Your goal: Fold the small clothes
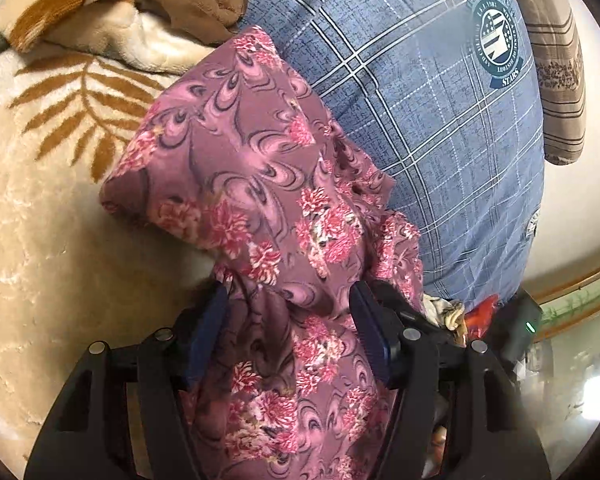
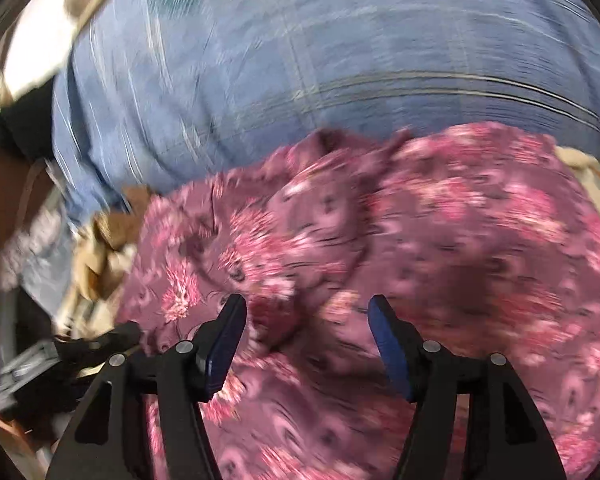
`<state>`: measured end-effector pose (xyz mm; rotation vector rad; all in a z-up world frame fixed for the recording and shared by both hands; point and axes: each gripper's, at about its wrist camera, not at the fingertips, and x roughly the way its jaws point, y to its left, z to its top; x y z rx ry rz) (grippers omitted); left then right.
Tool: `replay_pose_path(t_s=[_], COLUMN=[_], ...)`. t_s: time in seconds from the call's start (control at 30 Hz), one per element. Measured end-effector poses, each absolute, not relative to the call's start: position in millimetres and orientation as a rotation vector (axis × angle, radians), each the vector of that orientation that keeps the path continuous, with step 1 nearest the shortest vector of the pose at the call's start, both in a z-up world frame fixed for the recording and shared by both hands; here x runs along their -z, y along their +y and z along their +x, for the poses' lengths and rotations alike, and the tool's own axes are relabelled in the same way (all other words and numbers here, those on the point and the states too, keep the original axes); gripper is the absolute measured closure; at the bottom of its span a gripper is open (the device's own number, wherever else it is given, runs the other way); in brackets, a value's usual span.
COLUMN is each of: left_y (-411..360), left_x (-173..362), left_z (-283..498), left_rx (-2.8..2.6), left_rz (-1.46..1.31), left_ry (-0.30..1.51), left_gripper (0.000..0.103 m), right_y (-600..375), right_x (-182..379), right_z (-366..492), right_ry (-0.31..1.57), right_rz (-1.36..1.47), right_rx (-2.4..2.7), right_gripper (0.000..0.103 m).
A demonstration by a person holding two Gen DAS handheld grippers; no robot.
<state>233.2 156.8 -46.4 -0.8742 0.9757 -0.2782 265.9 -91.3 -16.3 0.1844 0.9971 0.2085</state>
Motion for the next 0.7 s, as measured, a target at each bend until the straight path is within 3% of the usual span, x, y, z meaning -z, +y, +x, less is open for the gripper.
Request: replay_pose_path(t_s=[0.07, 0.1, 0.2, 0.27, 0.37, 0.47, 0.6, 0.67, 0.7], left_y=[158, 161, 167, 169, 170, 168, 170, 171, 170], left_x=[49, 52, 56, 58, 57, 57, 56, 55, 54], left_z=[237, 235, 238, 239, 238, 239, 240, 243, 245], left_rx=[0.284, 0.288, 0.296, 0.294, 0.29, 0.285, 0.271, 0.264, 0.258], left_rz=[-0.891, -0.904, -0.947, -0.965, -0.962, -0.961, -0.975, -0.977, -0.974], left_ry=[0.981, 0.98, 0.987, 0.989, 0.988, 0.984, 0.972, 0.962, 0.952], left_gripper=[0.041, 0.041, 0.041, 0.041, 0.041, 0.041, 0.041, 0.041, 0.042], right_y=[-81, -84, -120, -160, -214, -261, -280, -281, -280], right_x=[27, 24, 11, 4, 15, 34, 33, 34, 34], right_z=[276, 276, 269, 262, 256, 244, 232, 236, 241], right_ry=[1.019, 0.995, 0.903, 0.848, 0.868, 0.907, 0.845, 0.842, 0.853], right_rz=[0.136, 0.156, 0.331, 0.425, 0.529, 0.676, 0.776, 0.778, 0.767], right_rx=[-0.163, -0.169, -0.23, -0.197, -0.082, -0.042, -0.041, -0.032, -0.034], right_gripper=[0.044, 0.062, 0.085, 0.088, 0.087, 0.078, 0.047, 0.047, 0.057])
